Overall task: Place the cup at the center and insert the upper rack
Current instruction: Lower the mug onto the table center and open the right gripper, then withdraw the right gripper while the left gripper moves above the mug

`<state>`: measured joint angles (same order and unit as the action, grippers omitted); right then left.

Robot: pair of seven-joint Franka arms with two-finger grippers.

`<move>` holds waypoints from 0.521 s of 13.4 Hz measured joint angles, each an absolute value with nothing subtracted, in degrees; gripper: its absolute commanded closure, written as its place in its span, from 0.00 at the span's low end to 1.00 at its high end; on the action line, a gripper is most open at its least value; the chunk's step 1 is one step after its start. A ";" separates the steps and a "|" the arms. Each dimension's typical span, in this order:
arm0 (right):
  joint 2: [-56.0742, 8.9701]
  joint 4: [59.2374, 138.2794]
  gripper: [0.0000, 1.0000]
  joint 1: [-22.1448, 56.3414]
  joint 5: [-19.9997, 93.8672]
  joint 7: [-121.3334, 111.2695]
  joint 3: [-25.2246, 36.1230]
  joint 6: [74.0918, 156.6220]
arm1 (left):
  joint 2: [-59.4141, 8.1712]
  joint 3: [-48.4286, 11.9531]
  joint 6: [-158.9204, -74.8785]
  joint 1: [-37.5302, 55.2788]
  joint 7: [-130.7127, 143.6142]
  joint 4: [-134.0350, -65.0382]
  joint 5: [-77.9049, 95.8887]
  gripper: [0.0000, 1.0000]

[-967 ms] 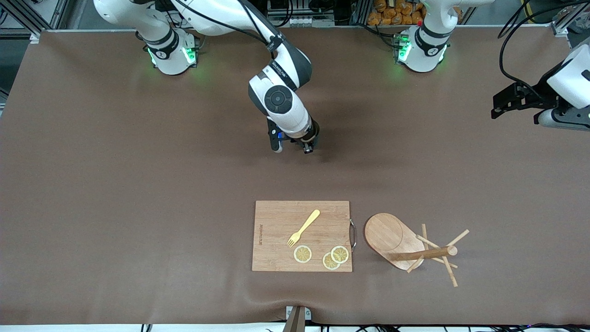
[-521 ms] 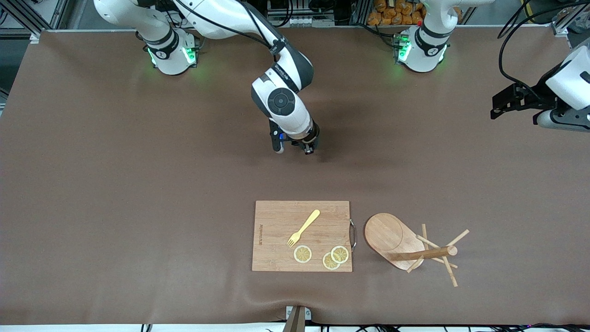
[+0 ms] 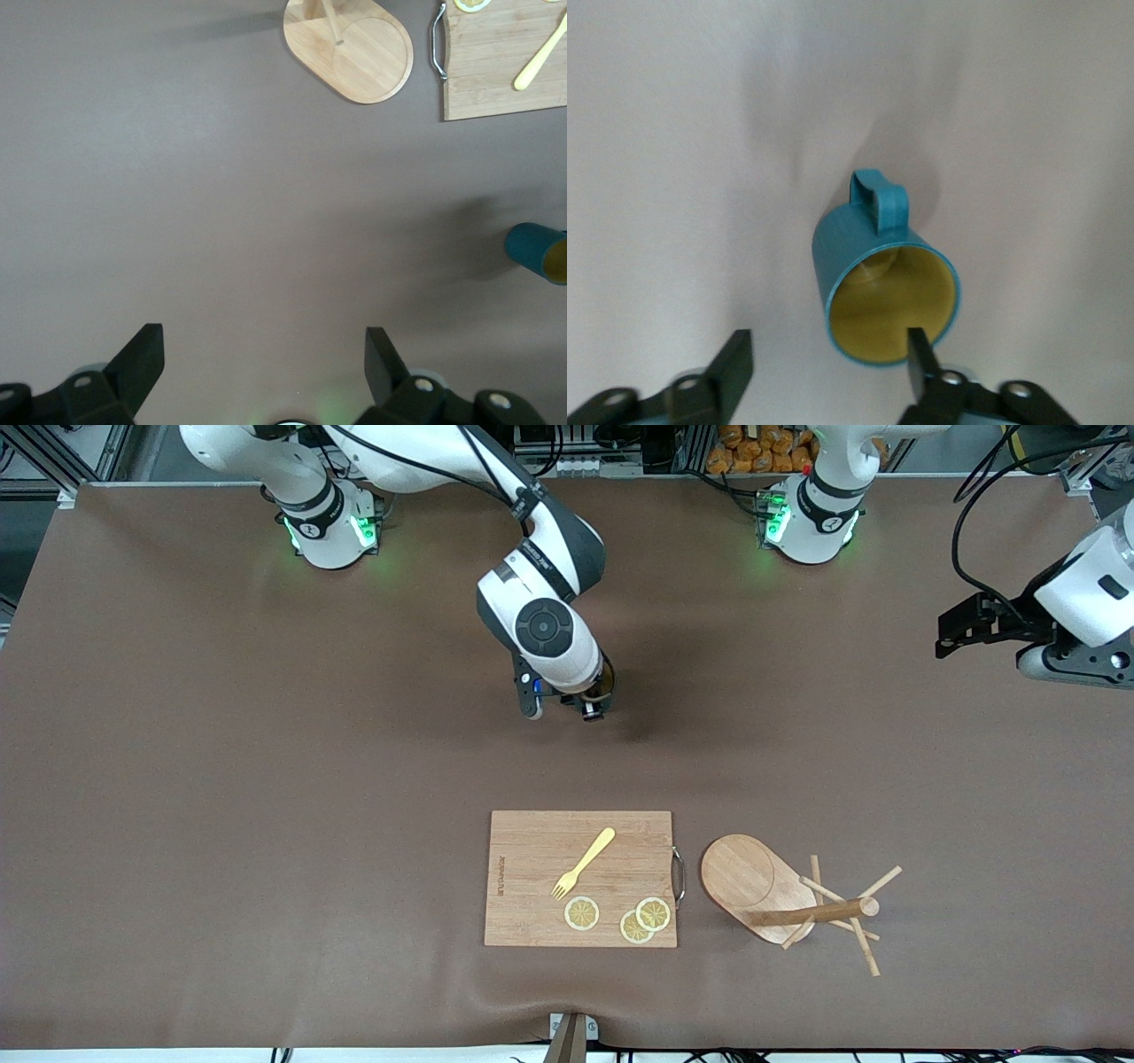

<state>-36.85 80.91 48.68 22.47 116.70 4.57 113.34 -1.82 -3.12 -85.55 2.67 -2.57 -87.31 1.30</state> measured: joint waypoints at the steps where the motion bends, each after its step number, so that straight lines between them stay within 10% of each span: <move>1: -35.97 78.87 0.00 46.87 22.48 116.26 4.66 109.83 | -1.82 -3.21 -85.55 2.69 -2.53 -87.30 1.30 0.00; 7: -25.98 76.30 0.00 31.82 22.69 86.88 5.18 86.24 | -3.30 -4.79 -85.52 3.72 0.27 -88.07 3.46 0.00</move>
